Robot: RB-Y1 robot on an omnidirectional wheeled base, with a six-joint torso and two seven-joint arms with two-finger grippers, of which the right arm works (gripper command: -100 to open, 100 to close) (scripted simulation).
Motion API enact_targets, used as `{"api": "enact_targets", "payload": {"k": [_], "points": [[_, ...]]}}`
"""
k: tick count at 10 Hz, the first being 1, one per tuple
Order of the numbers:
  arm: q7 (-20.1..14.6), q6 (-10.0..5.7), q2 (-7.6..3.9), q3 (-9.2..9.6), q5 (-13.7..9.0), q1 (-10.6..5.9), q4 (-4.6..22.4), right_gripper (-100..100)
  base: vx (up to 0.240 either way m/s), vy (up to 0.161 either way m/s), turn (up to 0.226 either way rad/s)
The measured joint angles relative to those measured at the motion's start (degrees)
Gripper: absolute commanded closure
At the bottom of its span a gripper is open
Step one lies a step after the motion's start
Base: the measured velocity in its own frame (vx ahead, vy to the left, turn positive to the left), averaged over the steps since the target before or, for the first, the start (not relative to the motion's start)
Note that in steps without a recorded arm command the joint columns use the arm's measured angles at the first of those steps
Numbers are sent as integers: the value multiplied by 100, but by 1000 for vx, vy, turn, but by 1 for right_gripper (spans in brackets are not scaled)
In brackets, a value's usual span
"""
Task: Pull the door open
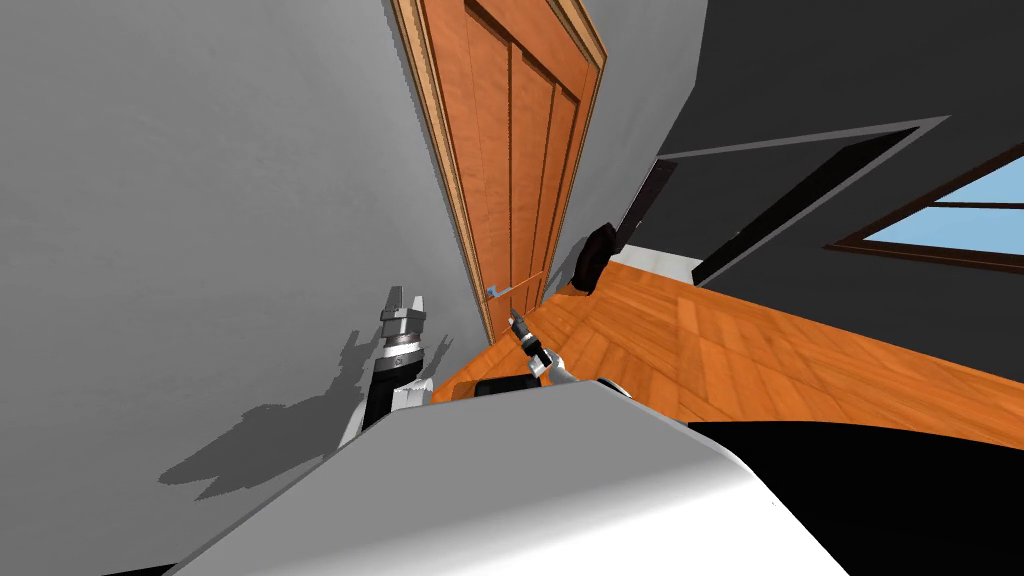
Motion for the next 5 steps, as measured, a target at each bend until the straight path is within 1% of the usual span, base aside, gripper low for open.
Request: {"api": "enact_targets", "payload": {"k": [1, 2, 4, 5], "points": [[-10, 10, -18, 29, -10, -5, 31, -100, 44, -26, 39], [-22, 0, -23, 66, -26, -46, 126, -100, 37, -24, 22], [-50, -94, 14, 108, -55, -200, 477, -100, 50, -28, 64], [-72, -133, 21, 150, -79, -287, 663, -100, 73, -58, 75]]}}
